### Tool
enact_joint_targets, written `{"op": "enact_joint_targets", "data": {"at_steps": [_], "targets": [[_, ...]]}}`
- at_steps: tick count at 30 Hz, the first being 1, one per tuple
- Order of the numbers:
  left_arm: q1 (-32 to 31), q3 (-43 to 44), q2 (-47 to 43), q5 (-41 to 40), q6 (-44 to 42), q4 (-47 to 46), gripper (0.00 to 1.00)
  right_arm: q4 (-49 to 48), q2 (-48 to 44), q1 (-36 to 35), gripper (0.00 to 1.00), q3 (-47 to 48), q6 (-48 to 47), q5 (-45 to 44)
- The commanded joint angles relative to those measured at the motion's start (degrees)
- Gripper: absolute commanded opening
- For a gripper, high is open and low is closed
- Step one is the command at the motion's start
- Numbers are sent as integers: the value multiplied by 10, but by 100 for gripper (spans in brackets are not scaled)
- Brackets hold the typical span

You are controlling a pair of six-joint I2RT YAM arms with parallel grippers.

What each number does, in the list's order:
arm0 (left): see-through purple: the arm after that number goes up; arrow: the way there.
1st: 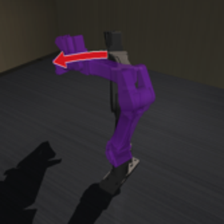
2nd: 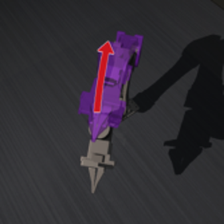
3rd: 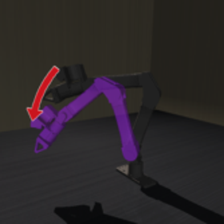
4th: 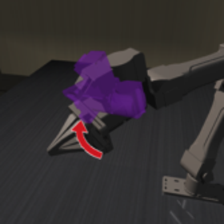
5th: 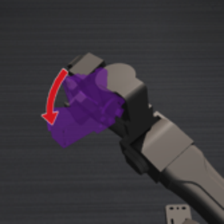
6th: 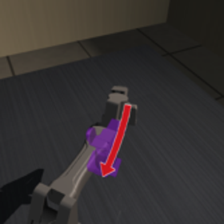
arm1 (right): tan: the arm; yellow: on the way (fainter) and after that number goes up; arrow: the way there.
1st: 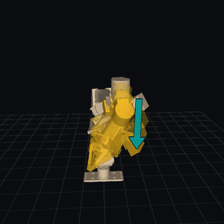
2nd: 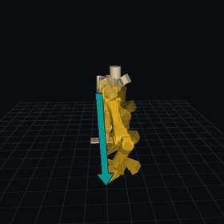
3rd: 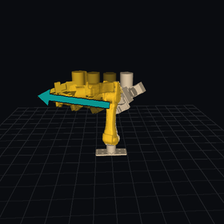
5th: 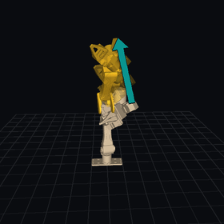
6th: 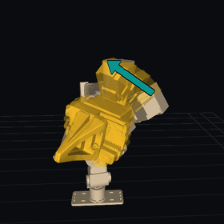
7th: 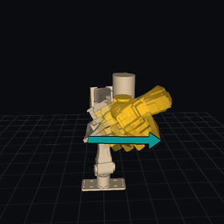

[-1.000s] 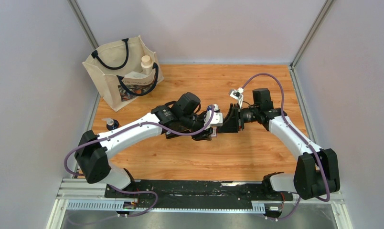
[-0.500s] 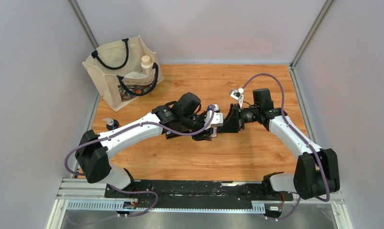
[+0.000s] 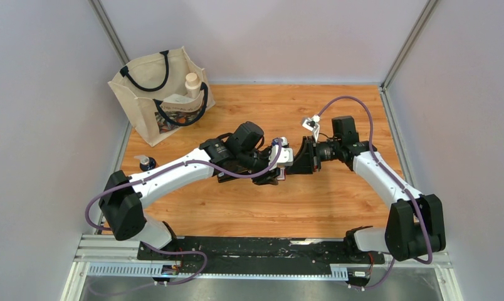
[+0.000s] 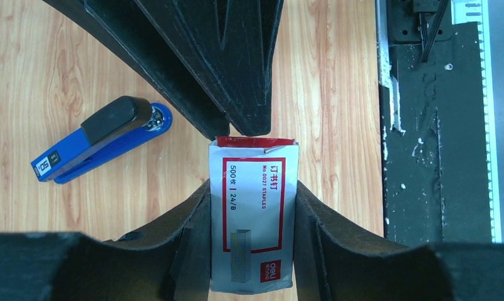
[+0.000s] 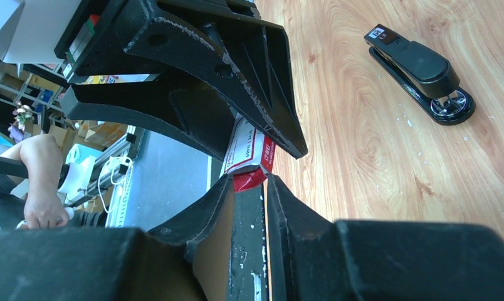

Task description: Load the staples into the stapler

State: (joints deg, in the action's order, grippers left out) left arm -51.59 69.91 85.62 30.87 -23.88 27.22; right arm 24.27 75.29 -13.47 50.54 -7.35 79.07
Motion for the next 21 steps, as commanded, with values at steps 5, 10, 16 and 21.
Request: {"op": "enact_joint_targets", "data": {"at_steps": [5,10,16,21], "targets": [[8,1,10,-17,9,-16,12,11,1,-6,27,28,-6,38],[10,2,12,-20,9,-18,12,12,2,-7,26,28,-6,38],[11,1,13,-26,9,-18,12,15,2,-7,25,29,-6,41],[12,1,16,-27,9,-19,12,15,0,-7,24,30,-6,43]]}}
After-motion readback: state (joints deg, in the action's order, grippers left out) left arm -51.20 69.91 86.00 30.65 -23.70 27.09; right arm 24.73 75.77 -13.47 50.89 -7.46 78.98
